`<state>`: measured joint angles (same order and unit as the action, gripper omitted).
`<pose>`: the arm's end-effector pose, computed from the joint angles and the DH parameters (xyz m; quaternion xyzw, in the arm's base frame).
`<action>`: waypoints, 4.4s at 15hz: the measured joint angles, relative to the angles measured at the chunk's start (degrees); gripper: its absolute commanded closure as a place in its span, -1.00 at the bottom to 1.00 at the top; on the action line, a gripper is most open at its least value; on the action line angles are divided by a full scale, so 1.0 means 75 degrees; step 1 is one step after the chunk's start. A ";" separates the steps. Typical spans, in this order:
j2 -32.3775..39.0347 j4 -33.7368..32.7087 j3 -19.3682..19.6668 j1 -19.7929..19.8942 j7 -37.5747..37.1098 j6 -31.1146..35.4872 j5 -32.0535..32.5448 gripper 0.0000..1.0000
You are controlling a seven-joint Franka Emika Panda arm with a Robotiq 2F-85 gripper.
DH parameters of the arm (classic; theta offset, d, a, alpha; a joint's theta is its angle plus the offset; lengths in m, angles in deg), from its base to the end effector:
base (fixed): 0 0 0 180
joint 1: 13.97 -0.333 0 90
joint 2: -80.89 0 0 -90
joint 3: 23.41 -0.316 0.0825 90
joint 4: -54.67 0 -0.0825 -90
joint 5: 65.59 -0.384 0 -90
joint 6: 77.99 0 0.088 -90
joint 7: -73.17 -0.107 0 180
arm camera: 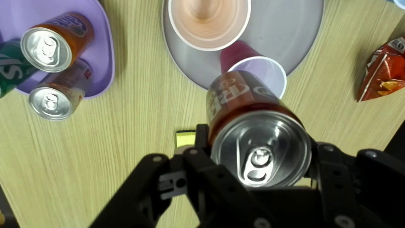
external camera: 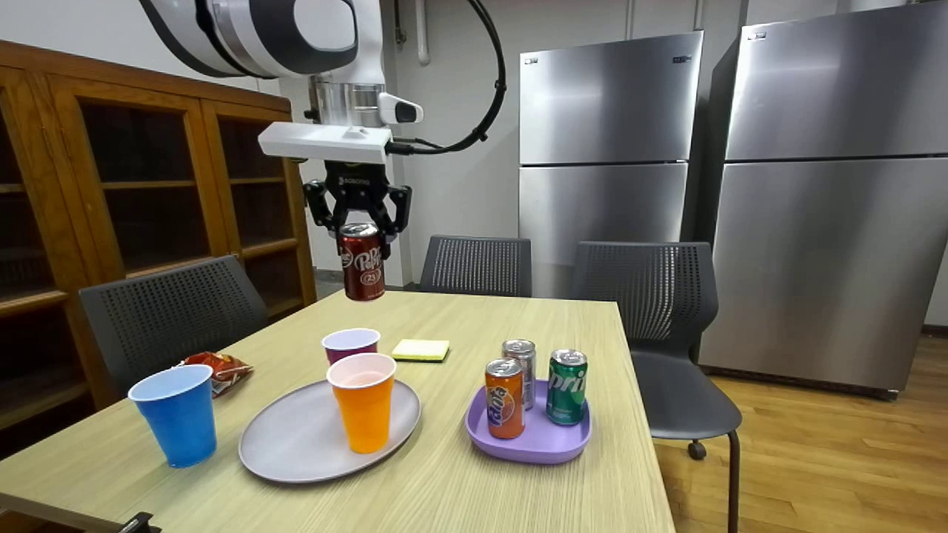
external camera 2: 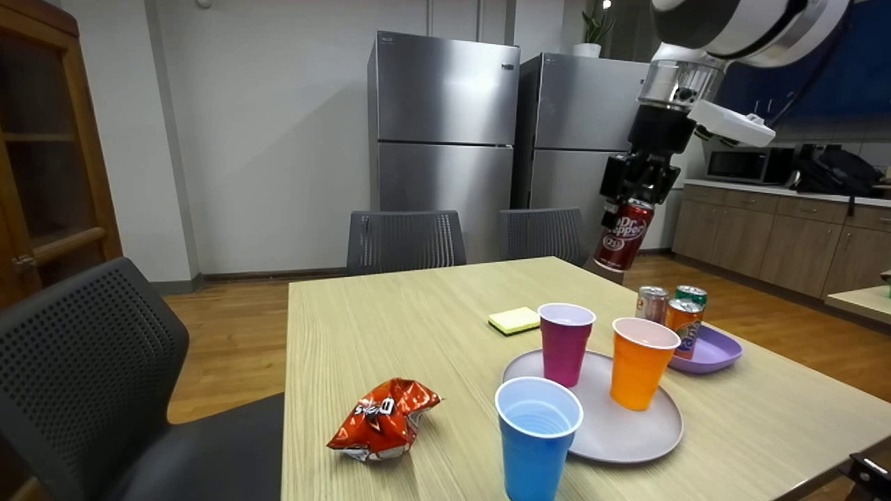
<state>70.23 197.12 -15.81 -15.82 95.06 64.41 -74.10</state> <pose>0.4677 -0.0477 0.3746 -0.9902 -0.0855 -0.1030 0.0392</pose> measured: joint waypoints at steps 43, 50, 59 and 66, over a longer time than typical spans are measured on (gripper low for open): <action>0.1728 -0.0444 0.1185 0.2047 -0.0457 -0.0480 0.0841 0.23; 0.2282 -0.0945 0.1219 0.2236 -0.0540 -0.0477 0.0841 0.23; 0.2987 -0.1613 0.1240 0.2358 -0.0630 -0.0472 0.0838 0.23; 0.3572 -0.2119 0.1228 0.2460 -0.0649 -0.0466 0.0802 0.23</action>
<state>97.02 181.23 -6.60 2.62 90.20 60.92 -68.09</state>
